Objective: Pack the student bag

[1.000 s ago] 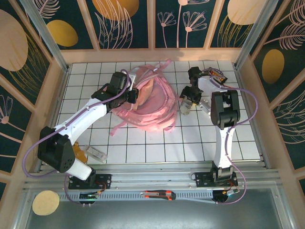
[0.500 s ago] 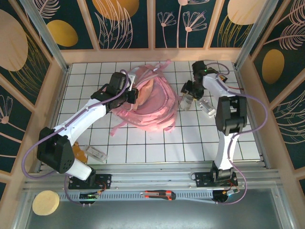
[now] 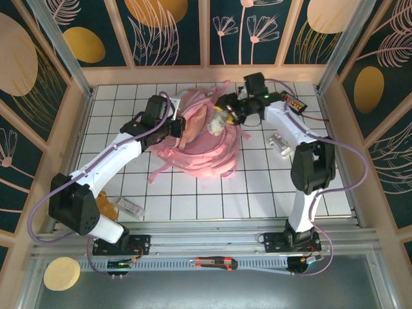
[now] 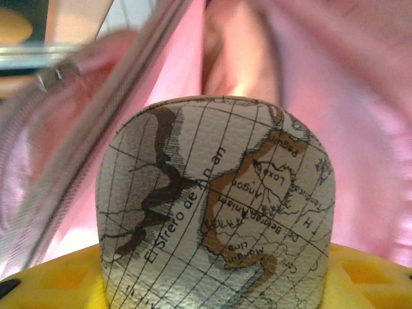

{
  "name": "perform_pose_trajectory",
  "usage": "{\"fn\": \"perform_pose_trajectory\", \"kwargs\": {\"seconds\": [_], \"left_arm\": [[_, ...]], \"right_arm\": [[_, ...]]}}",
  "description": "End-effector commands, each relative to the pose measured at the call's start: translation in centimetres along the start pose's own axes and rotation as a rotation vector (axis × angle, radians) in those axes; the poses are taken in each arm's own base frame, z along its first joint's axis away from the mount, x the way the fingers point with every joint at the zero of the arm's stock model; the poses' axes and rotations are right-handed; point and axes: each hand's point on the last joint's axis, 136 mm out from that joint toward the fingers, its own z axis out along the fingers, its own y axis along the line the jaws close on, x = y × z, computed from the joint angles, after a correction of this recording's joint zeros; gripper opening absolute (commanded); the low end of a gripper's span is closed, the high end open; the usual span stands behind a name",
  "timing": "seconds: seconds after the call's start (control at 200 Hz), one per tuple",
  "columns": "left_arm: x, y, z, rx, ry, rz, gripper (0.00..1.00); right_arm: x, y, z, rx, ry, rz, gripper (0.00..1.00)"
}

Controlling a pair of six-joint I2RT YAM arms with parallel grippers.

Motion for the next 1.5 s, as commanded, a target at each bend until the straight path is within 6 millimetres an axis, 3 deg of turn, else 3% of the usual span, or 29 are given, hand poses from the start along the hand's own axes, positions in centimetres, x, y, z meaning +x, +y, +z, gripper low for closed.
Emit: {"fn": "perform_pose_trajectory", "kwargs": {"seconds": [0.0,0.095,0.265,0.46,0.656,0.831,0.916,1.101,1.291,1.321,1.361,1.391,1.496], "left_arm": [[-6.0,-2.0,-3.9,0.074,-0.202,-0.017,0.0],[-6.2,-1.9,-4.0,0.073,-0.214,-0.02,0.0],[-6.5,-2.1,-4.1,0.08,-0.23,-0.025,0.0],[-6.3,-2.8,-3.7,0.125,-0.221,-0.015,0.0],[-6.0,-2.8,-3.2,0.126,-0.208,-0.006,0.0],[-5.5,-2.5,-2.7,0.114,-0.195,0.001,0.0],[-5.5,-2.5,-2.5,0.112,-0.193,0.004,0.0],[-5.4,-2.2,-2.5,0.1,-0.194,0.006,0.0],[-4.9,-2.1,-2.4,0.104,-0.185,0.006,0.0],[-4.7,-2.2,-2.3,0.107,-0.178,0.007,0.21],[-4.4,-2.2,-2.1,0.105,-0.166,0.002,0.72],[-4.2,-2.1,-2.0,0.107,-0.158,-0.003,0.96],[-3.9,-2.3,-2.3,0.12,-0.155,-0.003,0.99]], "right_arm": [[1.5,2.3,3.7,-0.124,0.098,0.063,0.45],[2.8,2.0,6.3,-0.121,0.145,0.091,0.45],[3.9,-0.7,9.2,-0.095,0.173,0.165,0.44],[3.2,-2.2,11.5,-0.047,0.163,0.171,0.45],[2.3,-1.8,12.3,-0.046,0.149,0.118,0.63],[2.1,-0.4,10.4,-0.067,0.135,0.04,0.85],[2.3,-0.4,9.2,-0.044,0.13,0.003,0.89],[3.0,-1.7,5.5,0.029,0.116,-0.028,0.9],[2.7,-2.7,-0.9,0.071,0.023,-0.056,0.9],[2.7,-3.1,-1.9,0.075,0.009,-0.048,0.9],[2.7,-4.0,-2.9,0.082,-0.005,-0.033,0.9],[2.6,-4.6,-3.6,0.089,-0.018,-0.023,0.9],[2.7,-7.2,-5.5,0.131,-0.052,0.003,0.9]]}}
